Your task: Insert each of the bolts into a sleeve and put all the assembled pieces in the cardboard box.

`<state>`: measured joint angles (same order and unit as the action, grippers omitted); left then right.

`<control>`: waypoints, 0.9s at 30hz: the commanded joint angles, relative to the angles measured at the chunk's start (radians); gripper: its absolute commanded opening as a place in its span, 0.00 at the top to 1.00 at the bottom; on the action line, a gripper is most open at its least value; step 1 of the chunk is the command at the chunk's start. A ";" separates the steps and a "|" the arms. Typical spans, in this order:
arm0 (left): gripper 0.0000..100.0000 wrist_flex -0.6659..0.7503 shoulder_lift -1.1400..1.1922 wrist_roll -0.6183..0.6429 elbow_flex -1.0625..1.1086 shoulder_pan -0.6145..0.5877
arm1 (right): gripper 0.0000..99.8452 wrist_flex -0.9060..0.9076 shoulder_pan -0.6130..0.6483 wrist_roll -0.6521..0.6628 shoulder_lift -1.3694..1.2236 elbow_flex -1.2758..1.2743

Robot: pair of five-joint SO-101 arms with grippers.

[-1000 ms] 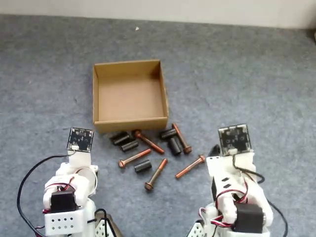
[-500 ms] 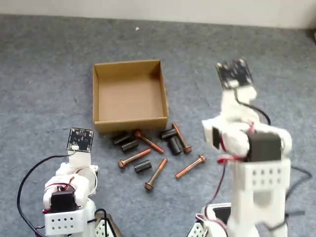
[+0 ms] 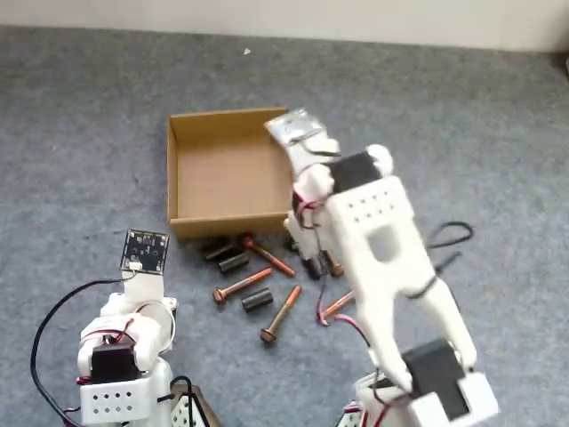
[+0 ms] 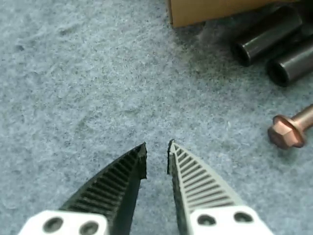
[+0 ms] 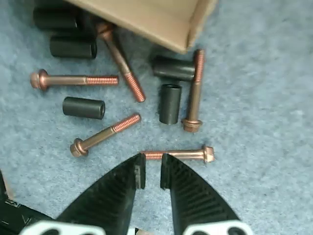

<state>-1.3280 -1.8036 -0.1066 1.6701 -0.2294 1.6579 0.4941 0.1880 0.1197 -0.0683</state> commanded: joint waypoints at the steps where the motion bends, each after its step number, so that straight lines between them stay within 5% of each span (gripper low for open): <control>1: 0.91 -0.005 -0.010 -0.008 -0.015 -0.010 | 0.94 -0.056 0.019 -0.005 -0.050 0.035; 13: 0.91 -0.005 -0.010 -0.008 -0.015 -0.010 | 0.94 -0.400 0.028 -0.003 -0.056 -0.300; 27: 0.91 -0.005 -0.010 -0.008 -0.015 -0.010 | 0.94 -0.579 -0.051 0.098 -0.059 -0.435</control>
<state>-1.3280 -1.8036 -0.1066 1.6701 -0.2294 1.0948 0.4680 0.2417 0.0399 -0.5102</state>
